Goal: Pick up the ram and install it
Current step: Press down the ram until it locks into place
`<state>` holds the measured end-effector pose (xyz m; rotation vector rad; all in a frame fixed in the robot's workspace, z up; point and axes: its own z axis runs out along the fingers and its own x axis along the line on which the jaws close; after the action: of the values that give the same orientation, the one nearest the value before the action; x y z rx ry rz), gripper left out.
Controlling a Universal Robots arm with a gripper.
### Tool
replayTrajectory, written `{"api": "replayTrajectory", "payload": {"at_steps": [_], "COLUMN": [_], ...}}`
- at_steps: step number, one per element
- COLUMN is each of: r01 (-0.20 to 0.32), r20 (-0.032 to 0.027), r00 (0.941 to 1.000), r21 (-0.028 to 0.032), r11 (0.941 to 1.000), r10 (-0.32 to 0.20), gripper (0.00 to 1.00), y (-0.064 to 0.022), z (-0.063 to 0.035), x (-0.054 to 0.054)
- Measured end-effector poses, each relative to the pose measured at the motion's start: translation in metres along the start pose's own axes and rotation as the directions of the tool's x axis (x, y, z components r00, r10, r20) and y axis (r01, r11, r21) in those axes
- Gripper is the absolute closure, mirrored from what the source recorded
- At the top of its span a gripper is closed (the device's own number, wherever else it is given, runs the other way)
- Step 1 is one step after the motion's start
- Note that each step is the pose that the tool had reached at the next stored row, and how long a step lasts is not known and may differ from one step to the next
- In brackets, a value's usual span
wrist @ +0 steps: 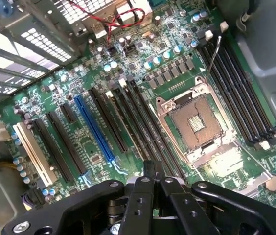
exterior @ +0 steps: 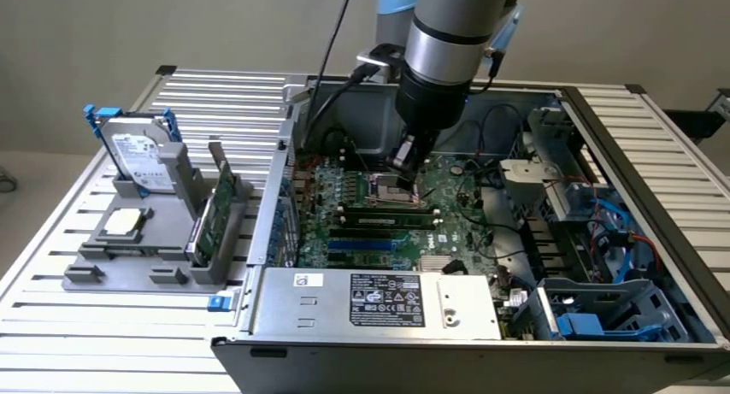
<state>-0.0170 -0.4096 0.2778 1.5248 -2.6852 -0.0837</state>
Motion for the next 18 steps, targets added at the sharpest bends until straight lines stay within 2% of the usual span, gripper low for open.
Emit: {"api": "replayTrajectory", "payload": {"at_steps": [2,6,8,13,18], "r01": [-0.022,-0.062,-0.085,-0.156,-0.228], "r20": [-0.0043,-0.0155,-0.0183,-0.0184,-0.0166], "r00": [0.9997,0.9980,0.9961,0.9876,0.9734], "r21": [0.0041,0.0172,0.0204,0.0225,0.0230], "r11": [0.9997,0.9979,0.9961,0.9875,0.9734], "r10": [0.022,0.062,0.086,0.156,0.228], "gripper": [0.89,0.89,0.89,0.89,0.89], "y": [0.0000,-0.0001,-0.0001,0.0000,-0.0001], "z": [0.0001,0.0005,0.0006,0.0009,0.0012], "x": [0.0000,0.0000,0.0000,0.0000,0.0000]}}
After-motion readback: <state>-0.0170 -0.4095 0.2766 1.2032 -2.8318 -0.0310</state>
